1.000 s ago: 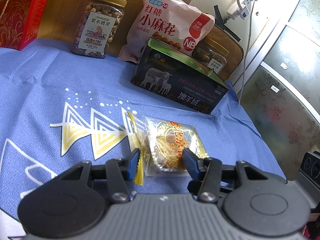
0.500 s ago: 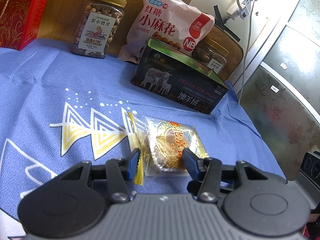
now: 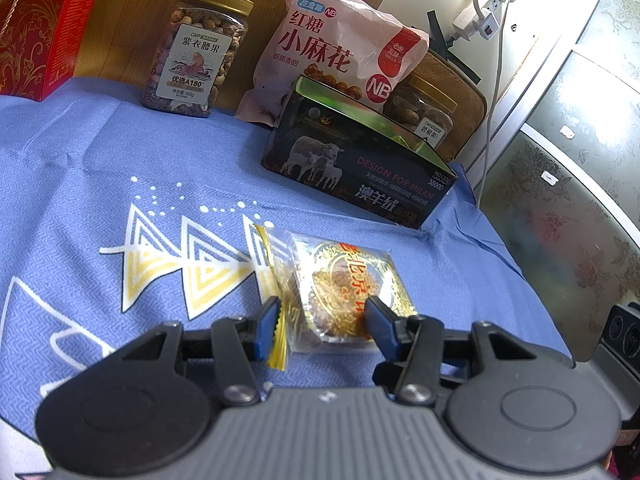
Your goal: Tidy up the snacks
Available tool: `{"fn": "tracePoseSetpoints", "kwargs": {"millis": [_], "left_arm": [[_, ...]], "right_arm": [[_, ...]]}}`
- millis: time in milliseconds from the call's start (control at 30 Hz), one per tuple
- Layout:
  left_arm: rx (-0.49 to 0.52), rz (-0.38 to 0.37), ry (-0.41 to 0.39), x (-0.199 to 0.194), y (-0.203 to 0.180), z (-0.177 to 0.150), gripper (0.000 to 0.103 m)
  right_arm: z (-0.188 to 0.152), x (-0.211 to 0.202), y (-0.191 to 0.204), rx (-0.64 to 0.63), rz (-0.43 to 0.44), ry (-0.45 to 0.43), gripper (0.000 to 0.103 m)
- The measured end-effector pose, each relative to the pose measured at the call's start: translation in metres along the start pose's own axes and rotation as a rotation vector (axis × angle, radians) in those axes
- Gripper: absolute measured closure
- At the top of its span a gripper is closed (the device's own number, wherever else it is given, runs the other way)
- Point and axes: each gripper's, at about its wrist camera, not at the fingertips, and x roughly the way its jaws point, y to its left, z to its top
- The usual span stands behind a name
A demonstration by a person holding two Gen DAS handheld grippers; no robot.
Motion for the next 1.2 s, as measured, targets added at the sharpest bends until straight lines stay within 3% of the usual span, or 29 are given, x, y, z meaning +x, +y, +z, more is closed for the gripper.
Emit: {"fn": "tracePoseSetpoints", "kwargs": {"millis": [33, 100, 267, 667, 1200], "left_arm": [[0.000, 0.000, 0.000, 0.000, 0.000, 0.000, 0.056], [0.001, 0.000, 0.003, -0.001, -0.001, 0.000, 0.056], [-0.001, -0.002, 0.009, -0.004, -0.005, 0.001, 0.059], [0.006, 0.000, -0.023, -0.017, -0.011, 0.002, 0.059], [0.013, 0.000, -0.026, -0.018, -0.012, 0.001, 0.059]], "right_arm": [[0.000, 0.000, 0.001, -0.008, -0.007, 0.000, 0.057], [0.000, 0.000, 0.002, -0.019, -0.022, 0.000, 0.070], [0.001, -0.002, 0.004, -0.033, -0.034, -0.013, 0.076], [0.004, -0.012, 0.015, -0.078, -0.048, -0.069, 0.078], [0.003, -0.015, 0.016, -0.079, -0.052, -0.074, 0.078]]}}
